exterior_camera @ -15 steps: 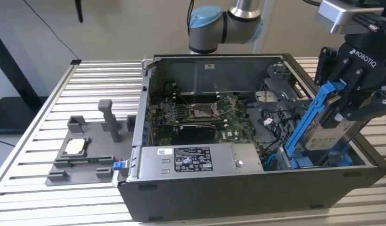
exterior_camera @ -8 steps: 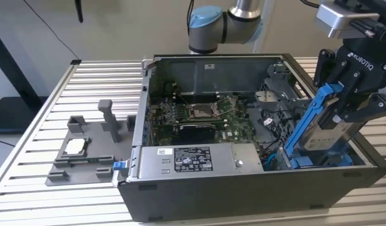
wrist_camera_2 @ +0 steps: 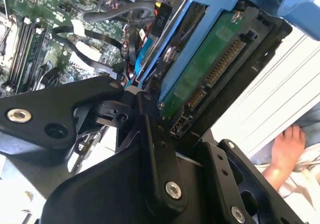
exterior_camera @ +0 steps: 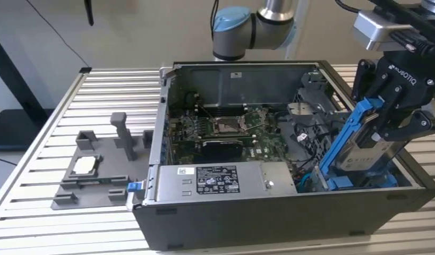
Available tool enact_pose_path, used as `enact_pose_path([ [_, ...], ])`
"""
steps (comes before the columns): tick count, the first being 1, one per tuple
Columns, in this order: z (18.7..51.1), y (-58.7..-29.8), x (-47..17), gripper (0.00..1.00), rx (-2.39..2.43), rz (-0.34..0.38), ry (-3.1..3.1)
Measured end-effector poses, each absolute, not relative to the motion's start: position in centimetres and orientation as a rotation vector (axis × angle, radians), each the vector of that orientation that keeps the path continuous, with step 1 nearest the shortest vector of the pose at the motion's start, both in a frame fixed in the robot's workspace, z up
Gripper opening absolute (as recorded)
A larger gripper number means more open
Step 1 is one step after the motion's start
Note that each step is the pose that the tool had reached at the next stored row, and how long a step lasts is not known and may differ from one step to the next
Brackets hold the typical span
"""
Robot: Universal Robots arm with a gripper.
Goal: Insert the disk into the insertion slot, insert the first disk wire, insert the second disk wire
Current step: 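Insert the disk into the insertion slot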
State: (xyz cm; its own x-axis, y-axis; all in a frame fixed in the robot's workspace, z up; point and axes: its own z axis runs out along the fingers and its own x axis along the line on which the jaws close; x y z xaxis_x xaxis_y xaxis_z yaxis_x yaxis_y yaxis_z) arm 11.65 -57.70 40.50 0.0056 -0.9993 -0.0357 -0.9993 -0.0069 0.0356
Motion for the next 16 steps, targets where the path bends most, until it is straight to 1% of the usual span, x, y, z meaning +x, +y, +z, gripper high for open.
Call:
enact_pose_path([
  [16, 37.6, -57.7, 11.7, 0.33, 2.225, -0.081, -2.216],
])
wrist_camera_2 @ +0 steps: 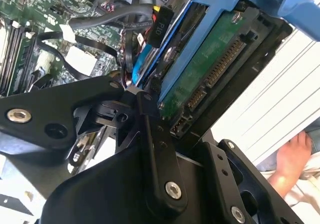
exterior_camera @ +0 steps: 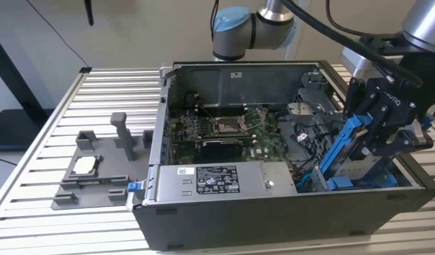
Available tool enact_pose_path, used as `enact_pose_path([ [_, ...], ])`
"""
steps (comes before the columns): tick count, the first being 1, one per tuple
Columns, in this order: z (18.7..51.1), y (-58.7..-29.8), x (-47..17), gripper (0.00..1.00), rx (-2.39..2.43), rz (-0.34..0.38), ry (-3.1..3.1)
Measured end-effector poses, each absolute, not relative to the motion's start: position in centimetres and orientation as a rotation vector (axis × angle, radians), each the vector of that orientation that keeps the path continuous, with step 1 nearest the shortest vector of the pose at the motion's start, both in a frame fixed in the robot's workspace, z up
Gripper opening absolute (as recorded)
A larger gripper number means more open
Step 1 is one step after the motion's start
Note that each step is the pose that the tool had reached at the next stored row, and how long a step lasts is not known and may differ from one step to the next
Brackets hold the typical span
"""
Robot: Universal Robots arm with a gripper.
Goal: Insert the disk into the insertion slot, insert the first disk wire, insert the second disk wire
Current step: 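Insert the disk into the insertion slot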
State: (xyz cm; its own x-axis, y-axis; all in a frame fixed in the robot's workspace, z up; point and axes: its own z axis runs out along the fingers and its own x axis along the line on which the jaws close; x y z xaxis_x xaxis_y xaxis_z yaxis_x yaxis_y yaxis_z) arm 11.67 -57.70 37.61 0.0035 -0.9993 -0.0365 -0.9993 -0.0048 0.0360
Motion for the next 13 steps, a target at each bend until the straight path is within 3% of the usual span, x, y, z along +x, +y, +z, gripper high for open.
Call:
enact_pose_path([
  [13, 37.3, -57.7, 11.67, 0.33, -2.225, 0.081, 2.216],
])
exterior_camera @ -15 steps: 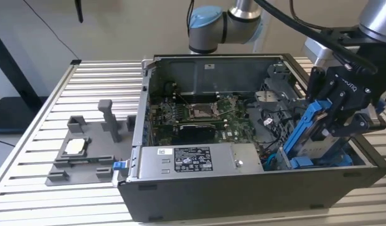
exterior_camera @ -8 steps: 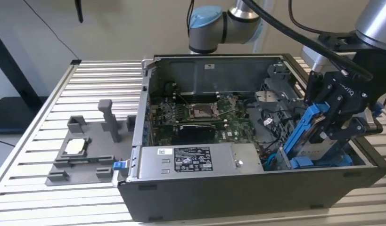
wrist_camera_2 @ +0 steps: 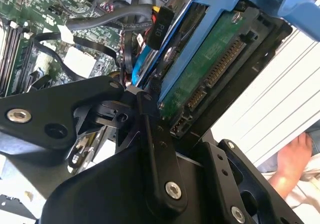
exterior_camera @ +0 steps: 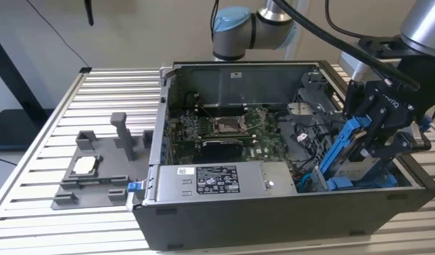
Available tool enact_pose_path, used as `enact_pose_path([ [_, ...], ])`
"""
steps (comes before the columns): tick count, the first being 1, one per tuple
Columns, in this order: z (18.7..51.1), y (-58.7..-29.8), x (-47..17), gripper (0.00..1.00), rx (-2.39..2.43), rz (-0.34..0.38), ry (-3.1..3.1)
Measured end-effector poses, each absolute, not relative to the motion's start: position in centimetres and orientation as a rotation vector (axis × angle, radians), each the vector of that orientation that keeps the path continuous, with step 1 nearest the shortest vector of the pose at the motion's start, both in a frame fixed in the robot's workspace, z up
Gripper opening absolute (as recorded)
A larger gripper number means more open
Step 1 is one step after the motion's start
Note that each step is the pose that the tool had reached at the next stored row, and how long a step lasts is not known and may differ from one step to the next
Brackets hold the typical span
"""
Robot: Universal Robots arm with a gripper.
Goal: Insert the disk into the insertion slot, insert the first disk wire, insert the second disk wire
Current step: 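Insert the disk into the insertion slot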
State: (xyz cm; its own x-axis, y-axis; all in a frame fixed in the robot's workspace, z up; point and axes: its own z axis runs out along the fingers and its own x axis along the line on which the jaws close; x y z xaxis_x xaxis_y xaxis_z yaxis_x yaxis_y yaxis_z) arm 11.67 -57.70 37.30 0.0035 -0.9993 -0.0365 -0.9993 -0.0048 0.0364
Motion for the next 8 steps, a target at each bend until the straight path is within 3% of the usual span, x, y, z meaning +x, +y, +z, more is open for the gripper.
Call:
enact_pose_path([
  [2, 37.3, -57.7, 11.67, 0.34, 2.225, -0.081, -2.216],
  [7, 37.3, -57.69, 11.67, 0.58, 2.225, -0.081, -2.216],
  [8, 37.29, -57.65, 11.67, 0.58, 2.225, -0.081, -2.216],
])
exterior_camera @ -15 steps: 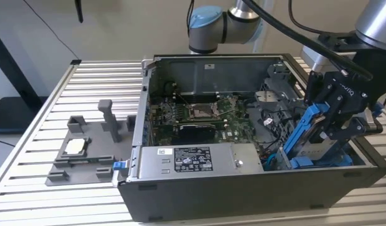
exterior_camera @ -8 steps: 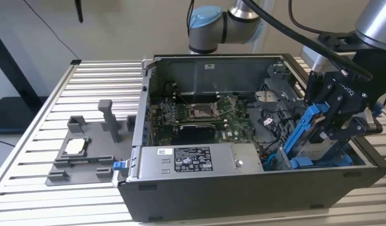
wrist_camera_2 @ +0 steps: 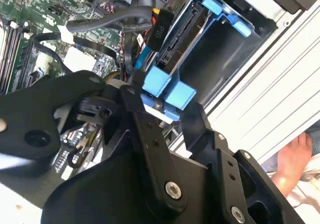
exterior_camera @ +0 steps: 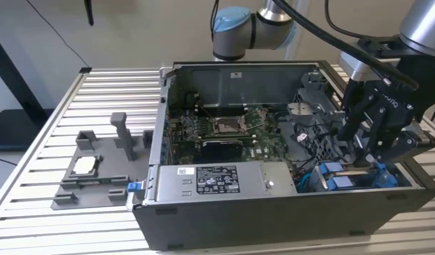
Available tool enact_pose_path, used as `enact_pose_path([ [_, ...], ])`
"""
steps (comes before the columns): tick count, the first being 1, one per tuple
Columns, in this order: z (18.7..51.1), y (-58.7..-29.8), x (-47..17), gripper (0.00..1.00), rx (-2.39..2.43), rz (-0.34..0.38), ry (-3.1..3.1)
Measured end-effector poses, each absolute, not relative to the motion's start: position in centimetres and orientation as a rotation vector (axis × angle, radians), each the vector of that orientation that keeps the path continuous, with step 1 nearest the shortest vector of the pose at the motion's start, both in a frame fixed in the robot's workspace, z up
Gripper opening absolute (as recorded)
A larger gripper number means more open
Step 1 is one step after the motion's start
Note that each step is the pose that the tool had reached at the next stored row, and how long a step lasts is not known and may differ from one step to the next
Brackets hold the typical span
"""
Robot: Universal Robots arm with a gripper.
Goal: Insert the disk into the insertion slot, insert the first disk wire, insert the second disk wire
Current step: 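Insert the disk into the insertion slot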
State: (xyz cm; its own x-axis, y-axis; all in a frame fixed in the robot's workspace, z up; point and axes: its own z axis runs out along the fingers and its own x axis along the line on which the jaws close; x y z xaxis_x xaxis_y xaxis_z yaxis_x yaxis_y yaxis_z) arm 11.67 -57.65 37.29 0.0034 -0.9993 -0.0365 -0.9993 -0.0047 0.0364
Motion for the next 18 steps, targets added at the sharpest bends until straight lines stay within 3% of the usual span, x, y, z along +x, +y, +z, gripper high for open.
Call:
enact_pose_path([
  [13, 39.4, -57.0, 11.6, 0.58, 2.211, -0.075, -2.23],
  [18, 39.6, -56.9, 11.6, 0.58, 2.234, -0.042, -2.25],
])
